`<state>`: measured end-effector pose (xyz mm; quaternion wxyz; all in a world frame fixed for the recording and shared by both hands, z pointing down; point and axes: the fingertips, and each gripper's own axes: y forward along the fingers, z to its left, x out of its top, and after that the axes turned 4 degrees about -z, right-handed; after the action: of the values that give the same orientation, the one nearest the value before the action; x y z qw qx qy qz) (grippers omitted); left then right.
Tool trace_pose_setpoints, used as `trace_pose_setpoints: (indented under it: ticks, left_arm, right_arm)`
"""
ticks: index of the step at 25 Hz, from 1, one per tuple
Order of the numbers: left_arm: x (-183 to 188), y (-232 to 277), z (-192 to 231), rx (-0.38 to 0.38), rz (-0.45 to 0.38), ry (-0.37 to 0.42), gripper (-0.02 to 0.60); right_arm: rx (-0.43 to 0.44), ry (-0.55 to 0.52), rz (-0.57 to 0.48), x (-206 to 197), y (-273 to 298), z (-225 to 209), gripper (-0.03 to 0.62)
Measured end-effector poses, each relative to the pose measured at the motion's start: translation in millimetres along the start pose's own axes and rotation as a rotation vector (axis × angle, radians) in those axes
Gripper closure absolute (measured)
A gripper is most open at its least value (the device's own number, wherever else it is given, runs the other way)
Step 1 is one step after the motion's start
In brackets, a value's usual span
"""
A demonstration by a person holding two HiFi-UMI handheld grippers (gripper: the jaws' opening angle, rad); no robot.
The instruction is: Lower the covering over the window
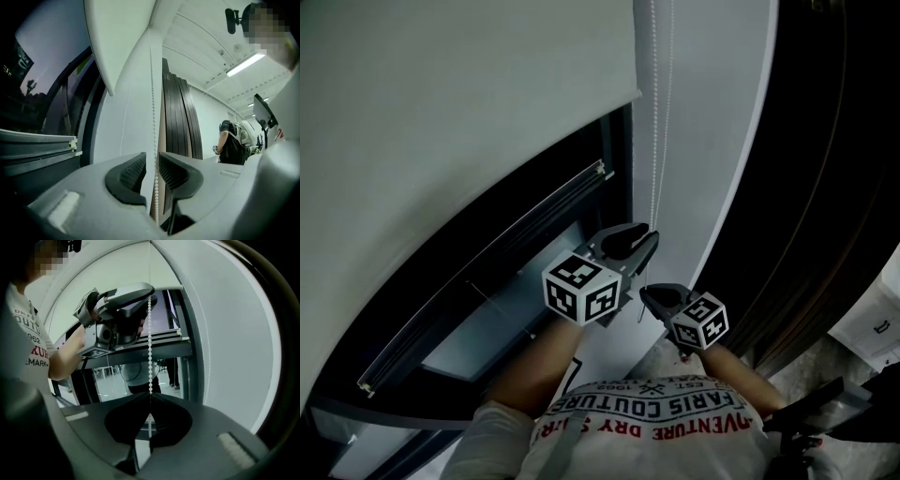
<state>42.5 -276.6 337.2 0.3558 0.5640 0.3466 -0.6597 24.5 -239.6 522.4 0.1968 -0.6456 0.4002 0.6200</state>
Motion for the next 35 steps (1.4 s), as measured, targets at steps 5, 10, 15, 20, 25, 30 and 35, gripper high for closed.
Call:
trace_pose_setpoints:
  ticks: [5,10,15,20,25,30,35]
  left_arm:
    - [6,1,-6,0.0,0.011,0.031,0.568]
    - [-7,-1,-8,0.0,0.067,0.061,0.57]
    - [-39,-3,-6,0.008,0.106,0.044,0.571]
    - [-69,-6,-5,0.017,0.147,0.028,0.571]
    - [-108,-11,-5,0.026,0.225,0.023,0.571]
    - [-151,-20,-1,0.042,0.3,-0.018,0.571]
    - [-175,-26,3,0.057,0.327,-0.047,0.571]
  right_arm:
    - [-0.01,0.002,-0.003,-1,-2,-4,0.586]
    - [-0.005,-0.006,0.035,-14,0,-1,0.586]
    - [-0.011,0.054,0.067,-46,-2,-3,0.586]
    - [-0.003,0.089,0.142,-76,0,-2,0.586]
    - [0.019,0.119,0.238,-114,2,8,0.586]
    - [0.045,0.163,0.311,-154,2,24,0.586]
    - [0.039,0.198,0.347,-167,-4,28,0.583]
